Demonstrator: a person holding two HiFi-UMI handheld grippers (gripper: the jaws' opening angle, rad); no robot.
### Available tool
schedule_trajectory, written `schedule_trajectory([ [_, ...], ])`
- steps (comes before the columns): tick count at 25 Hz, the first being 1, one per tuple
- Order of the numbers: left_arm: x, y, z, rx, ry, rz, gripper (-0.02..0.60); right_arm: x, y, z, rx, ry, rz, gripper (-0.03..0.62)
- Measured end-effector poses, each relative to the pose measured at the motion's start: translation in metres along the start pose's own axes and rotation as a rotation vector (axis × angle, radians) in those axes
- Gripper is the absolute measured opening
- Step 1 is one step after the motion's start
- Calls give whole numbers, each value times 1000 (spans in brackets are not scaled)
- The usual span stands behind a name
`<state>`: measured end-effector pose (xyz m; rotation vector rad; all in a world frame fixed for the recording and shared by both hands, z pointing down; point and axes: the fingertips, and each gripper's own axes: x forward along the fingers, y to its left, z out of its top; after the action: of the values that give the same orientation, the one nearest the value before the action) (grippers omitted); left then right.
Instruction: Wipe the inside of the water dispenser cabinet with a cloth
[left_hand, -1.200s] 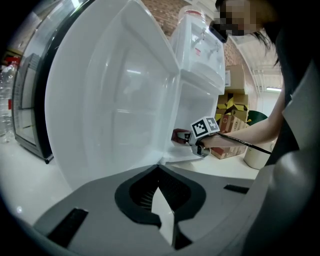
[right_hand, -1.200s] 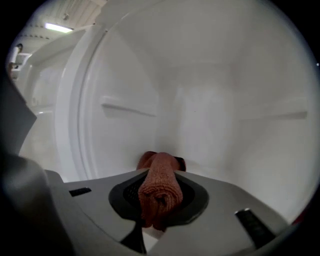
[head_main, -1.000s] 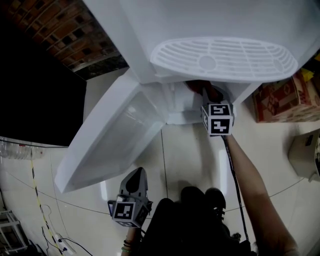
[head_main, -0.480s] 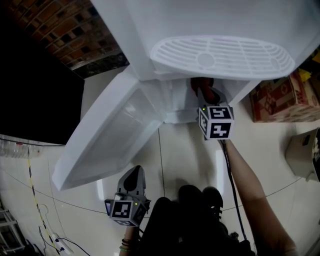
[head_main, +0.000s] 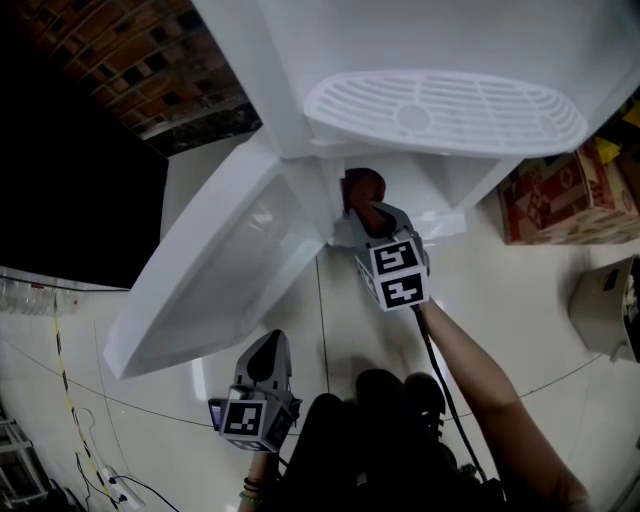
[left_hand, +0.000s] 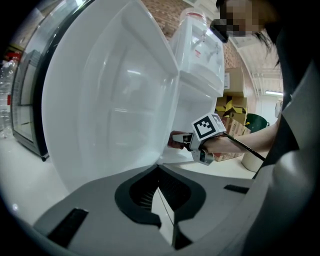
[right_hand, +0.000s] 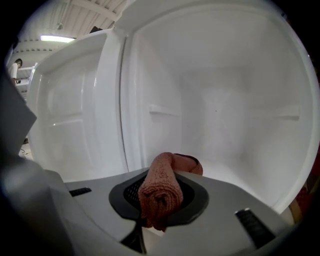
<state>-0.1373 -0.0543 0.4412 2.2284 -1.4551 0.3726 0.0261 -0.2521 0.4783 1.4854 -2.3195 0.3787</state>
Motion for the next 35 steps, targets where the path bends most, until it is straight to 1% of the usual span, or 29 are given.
schedule_trajectory([
  [2, 1, -1, 1, -3, -2, -3, -18, -2, -11, -3, 2, 12, -25, 74],
  [5, 1, -3, 1, -4, -5, -10, -17, -8, -43, -18, 23, 32, -99, 74],
  [9, 0, -2, 2, -7, -11, -8, -17, -33, -92, -33, 134, 46, -229, 74],
  [12, 0, -2, 3, -10, -14, -6, -17, -53, -119, -42, 203, 41, -322, 74],
  [14, 1, -4, 4, -12, -21, -10, -17, -64, -128, -47, 230, 39, -353, 74],
  [17, 1, -9, 5, -13, -29, -21, -17, -77, -136, -56, 241, 47, -373, 74],
  [20, 2, -14, 5, -16, -34, -29, -17, -83, -137, -57, 210, 51, -367, 74],
  [23, -1, -20, 4, -24, -37, -31, -18, -88, -123, -43, 179, 19, -318, 74],
  [30, -11, -21, 21, -30, -97, 3, -17, -123, -54, -17, 200, -78, -177, 75],
  [32, -14, -27, 29, -16, -118, -2, -17, -139, -34, -13, 193, -99, -151, 75],
  [35, -13, -44, 36, 13, -127, -30, -17, -166, -14, -10, 175, -127, -134, 75],
])
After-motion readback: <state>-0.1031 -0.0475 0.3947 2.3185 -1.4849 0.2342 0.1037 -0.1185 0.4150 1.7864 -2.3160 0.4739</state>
